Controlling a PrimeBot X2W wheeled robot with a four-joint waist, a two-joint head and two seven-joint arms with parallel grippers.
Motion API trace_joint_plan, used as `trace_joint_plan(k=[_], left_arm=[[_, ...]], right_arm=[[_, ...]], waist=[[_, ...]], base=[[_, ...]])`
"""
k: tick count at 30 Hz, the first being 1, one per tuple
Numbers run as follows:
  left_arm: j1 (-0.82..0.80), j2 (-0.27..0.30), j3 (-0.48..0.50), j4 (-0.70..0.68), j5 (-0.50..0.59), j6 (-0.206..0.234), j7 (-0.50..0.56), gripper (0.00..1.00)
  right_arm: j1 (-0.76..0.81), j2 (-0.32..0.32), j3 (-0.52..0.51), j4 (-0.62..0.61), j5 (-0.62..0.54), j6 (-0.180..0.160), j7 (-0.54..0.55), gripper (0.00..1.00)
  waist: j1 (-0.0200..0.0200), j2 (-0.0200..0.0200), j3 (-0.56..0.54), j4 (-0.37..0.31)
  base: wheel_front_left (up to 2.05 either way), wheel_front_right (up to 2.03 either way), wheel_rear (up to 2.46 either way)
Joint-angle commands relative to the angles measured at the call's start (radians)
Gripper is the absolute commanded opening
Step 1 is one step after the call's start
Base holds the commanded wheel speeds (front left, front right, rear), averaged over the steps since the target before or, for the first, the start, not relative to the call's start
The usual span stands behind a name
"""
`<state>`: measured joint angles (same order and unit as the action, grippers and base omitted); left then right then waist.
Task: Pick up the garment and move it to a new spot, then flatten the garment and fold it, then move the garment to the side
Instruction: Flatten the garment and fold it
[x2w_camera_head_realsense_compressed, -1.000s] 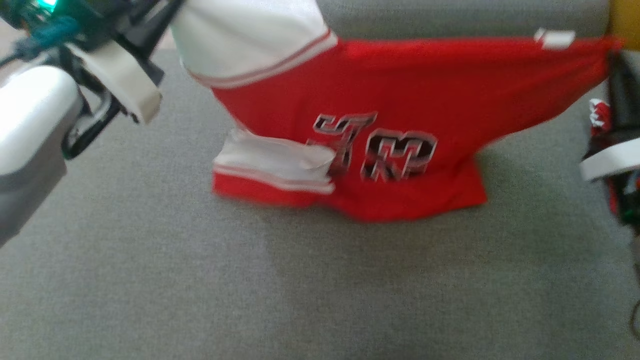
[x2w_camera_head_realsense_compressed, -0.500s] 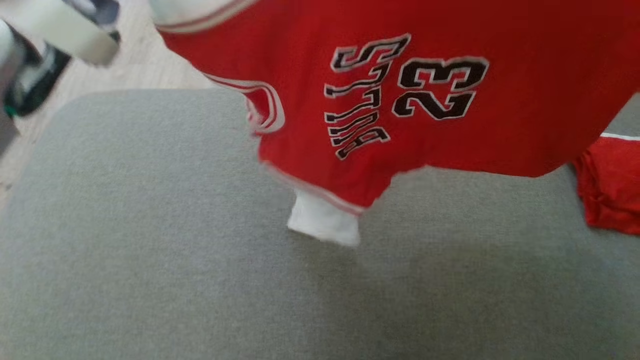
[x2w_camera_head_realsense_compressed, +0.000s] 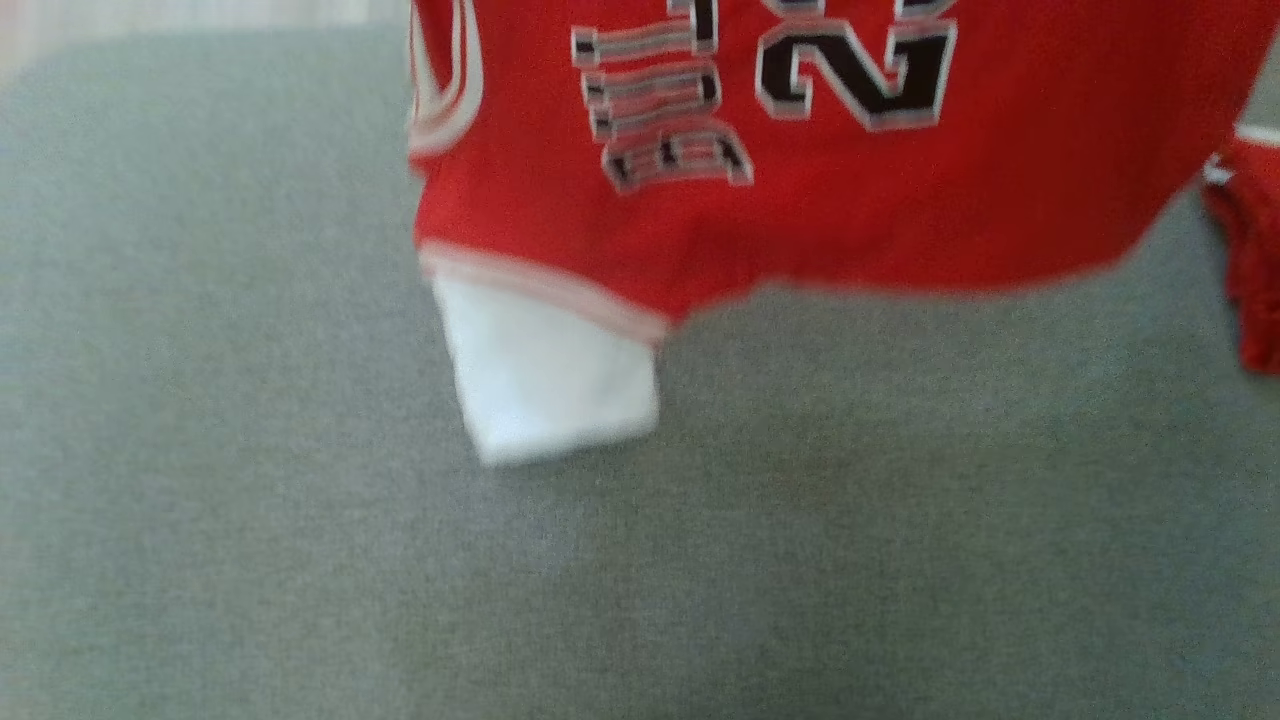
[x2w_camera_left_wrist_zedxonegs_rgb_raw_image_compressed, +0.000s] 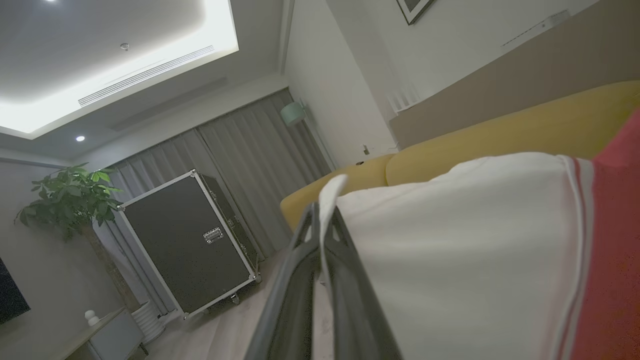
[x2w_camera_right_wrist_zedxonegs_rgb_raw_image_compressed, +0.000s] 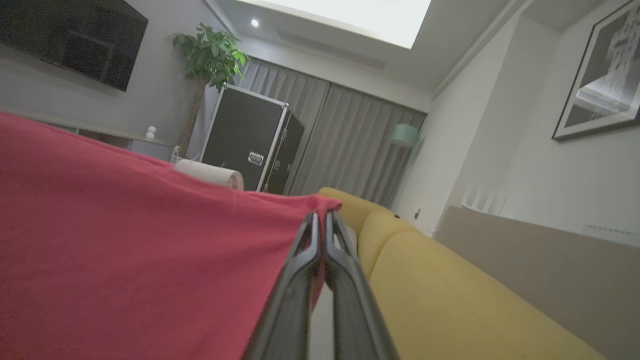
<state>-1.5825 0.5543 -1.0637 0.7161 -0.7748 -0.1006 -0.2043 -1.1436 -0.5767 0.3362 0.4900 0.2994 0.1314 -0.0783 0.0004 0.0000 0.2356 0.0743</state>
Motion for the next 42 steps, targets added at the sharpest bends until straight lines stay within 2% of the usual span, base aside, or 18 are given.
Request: trace_joint_plan(k=[1,5,9,11,13,18,25,32,35,39,42], left_arm=[[-0.093,0.005,0.057,0.045,0.027,0.024,-0.029,0.00],[-0.165,-0.043,0.126,0.096,0.060,0.070,-0.056,0.00],[-0.171,-0.053,0.205,0.034,0.116,0.091,-0.057,0.00],[-0.132,-0.055,0.253,-0.010,0.143,0.079,-0.057,0.00],[-0.074,-0.059,0.293,-0.051,0.159,0.046,-0.057,0.00],[0.109,-0.068,0.356,-0.153,0.186,-0.009,-0.057,0.00],[0.468,-0.039,0.394,-0.322,0.214,-0.027,-0.057,0.00],[0.876,0.042,0.363,-0.434,0.219,-0.030,-0.057,0.00],[1.041,0.070,0.345,-0.467,0.185,-0.030,-0.057,0.00],[1.229,0.107,0.329,-0.517,0.158,0.009,-0.057,0.00],[1.341,0.125,0.309,-0.566,0.147,0.057,-0.046,0.00]], right_arm=[[-0.080,0.015,0.018,0.037,0.006,-0.001,-0.028,0.00],[-0.212,0.019,0.052,0.139,-0.029,-0.001,-0.099,0.00],[-0.281,0.013,0.062,0.195,-0.048,-0.001,-0.138,0.00],[-0.298,0.003,0.075,0.227,-0.061,-0.001,-0.155,0.00],[-0.292,0.000,0.081,0.252,-0.062,-0.001,-0.168,0.00],[-0.207,-0.007,0.095,0.294,-0.038,-0.001,-0.182,0.00],[0.067,0.005,0.022,0.239,0.011,-0.001,-0.183,0.00],[0.443,0.025,-0.077,0.133,0.052,-0.001,-0.183,0.00],[0.602,0.041,-0.108,0.092,0.064,-0.001,-0.183,0.00],[0.790,0.067,-0.136,0.021,0.060,-0.001,-0.183,0.00],[0.907,0.084,-0.162,-0.027,0.050,-0.001,-0.183,0.00]], waist=[[-0.0004,0.0000,0.104,-0.004],[-0.0004,0.0000,0.159,0.008],[-0.0004,0.0000,0.197,0.026],[-0.0004,0.0000,0.214,0.041],[-0.0004,0.0000,0.225,0.055],[-0.0004,0.0000,0.232,0.083],[-0.0004,0.0000,0.176,0.087],[-0.0004,0.0000,0.027,0.052],[-0.0004,0.0000,-0.040,0.031],[-0.0004,0.0000,-0.113,0.000],[-0.0004,0.0000,-0.149,-0.013]], base=[[0.00,0.00,0.00],[0.00,0.00,0.00],[0.00,0.00,0.00],[0.00,0.00,0.00],[0.00,0.00,0.00],[0.00,0.00,0.00],[0.00,0.00,0.00],[0.00,0.00,0.00],[0.00,0.00,0.00],[0.00,0.00,0.00],[0.00,0.00,0.00]])
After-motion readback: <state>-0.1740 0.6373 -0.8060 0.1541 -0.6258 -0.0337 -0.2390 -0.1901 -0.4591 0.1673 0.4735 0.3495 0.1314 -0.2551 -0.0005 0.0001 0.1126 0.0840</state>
